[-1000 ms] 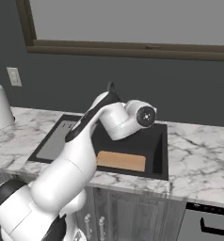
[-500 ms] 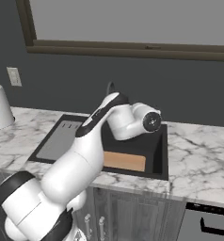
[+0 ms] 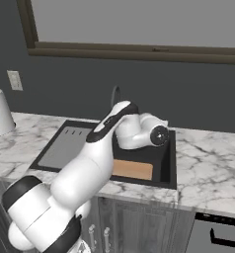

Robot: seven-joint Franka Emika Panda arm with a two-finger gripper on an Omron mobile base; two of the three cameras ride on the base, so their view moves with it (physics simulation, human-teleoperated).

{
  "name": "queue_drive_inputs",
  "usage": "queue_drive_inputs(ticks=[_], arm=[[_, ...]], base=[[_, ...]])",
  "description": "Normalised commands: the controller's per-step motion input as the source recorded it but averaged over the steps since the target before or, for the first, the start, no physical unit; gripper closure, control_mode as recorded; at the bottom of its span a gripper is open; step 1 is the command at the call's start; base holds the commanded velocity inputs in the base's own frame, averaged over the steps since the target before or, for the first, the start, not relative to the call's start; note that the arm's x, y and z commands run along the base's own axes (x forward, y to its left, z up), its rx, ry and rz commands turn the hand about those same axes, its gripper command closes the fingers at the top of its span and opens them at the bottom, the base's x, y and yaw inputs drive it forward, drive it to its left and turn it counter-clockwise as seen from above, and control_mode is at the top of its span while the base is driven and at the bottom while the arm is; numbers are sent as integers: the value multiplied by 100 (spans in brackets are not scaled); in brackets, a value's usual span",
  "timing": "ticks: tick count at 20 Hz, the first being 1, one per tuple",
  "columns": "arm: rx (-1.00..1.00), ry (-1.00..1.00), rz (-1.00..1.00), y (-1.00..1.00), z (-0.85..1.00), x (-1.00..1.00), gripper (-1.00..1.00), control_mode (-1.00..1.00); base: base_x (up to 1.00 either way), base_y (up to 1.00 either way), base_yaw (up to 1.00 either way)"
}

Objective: Turn on the sink faucet with hot water and rinse the cutting board for ten seconds, then turn off the faucet. Push the cutting board to reach the water if necessary.

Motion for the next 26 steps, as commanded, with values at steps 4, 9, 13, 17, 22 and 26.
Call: queue_drive_inputs(ticks=[4,9,13,17,22,26], arm=[[0,-1,0,0,-7,18,-100,-100],[0,0,0,0,-2,17,-100,-100],[0,0,0,0,-6,19,-100,-100],[0,0,0,0,-13,21,-100,-100],[0,0,0,0,-13,17,-100,-100],[0,0,0,0,-16,21,-100,-100]], base=[[0,0,0],[0,0,0],[0,0,0],[0,0,0],[0,0,0],[0,0,0]])
